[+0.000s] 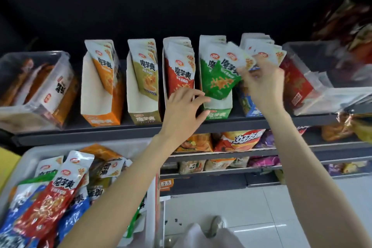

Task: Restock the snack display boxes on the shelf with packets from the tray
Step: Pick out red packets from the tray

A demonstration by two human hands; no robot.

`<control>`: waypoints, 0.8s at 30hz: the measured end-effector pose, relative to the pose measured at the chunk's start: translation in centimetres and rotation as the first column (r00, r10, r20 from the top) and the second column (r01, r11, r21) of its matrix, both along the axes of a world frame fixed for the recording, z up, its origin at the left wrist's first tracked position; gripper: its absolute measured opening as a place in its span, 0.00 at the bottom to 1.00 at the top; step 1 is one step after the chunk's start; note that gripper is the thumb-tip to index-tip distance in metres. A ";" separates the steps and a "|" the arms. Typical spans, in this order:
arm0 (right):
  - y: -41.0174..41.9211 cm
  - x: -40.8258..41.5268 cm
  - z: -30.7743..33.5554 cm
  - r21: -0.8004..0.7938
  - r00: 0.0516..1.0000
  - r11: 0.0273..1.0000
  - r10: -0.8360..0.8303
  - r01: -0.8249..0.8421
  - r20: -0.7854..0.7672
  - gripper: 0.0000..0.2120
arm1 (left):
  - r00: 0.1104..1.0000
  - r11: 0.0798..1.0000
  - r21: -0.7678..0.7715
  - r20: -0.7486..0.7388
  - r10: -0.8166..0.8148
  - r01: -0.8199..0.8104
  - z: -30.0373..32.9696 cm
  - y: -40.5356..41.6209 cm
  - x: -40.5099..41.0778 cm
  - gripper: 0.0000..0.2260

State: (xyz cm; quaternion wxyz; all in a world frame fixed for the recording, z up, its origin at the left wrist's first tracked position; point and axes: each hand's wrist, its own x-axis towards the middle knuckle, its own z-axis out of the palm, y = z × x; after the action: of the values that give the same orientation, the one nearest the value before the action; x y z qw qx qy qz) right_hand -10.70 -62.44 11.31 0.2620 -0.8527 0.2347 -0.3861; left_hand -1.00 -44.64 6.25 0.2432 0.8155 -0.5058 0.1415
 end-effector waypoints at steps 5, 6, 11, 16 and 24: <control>-1.0 3.1 -1.1 -0.183 0.984 0.981 -0.093 0.063 -0.155 0.11 | 1.000 1.000 -0.005 0.014 0.007 -0.007 -0.3 -0.6 0.2 0.05; -1.1 3.4 -1.2 -0.166 0.976 0.981 -0.131 0.101 -0.175 0.12 | 1.000 1.000 0.000 0.014 0.007 -0.007 -0.3 -0.6 0.2 0.05; -0.6 3.1 -2.1 -0.019 0.981 0.984 -0.179 0.178 -0.074 0.22 | 1.000 1.000 0.000 0.002 -0.026 0.026 -0.3 -0.2 0.2 0.06; 4.3 -0.4 -2.2 0.036 0.982 0.995 -0.098 0.093 0.162 0.13 | 0.997 0.980 -0.199 -0.067 -0.036 0.022 0.0 2.0 -0.4 0.11; 16.1 -2.5 -4.4 0.202 0.894 0.891 0.434 -0.407 -0.113 0.07 | 0.931 0.832 -0.474 -0.340 0.130 -0.290 -2.3 13.8 -2.4 0.09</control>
State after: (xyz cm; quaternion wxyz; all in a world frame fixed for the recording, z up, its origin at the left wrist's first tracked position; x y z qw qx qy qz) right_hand -13.21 -46.30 6.89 0.3936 -0.8847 0.0963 -0.2306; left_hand -3.40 -30.81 3.95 0.5079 0.7830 -0.3136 0.1751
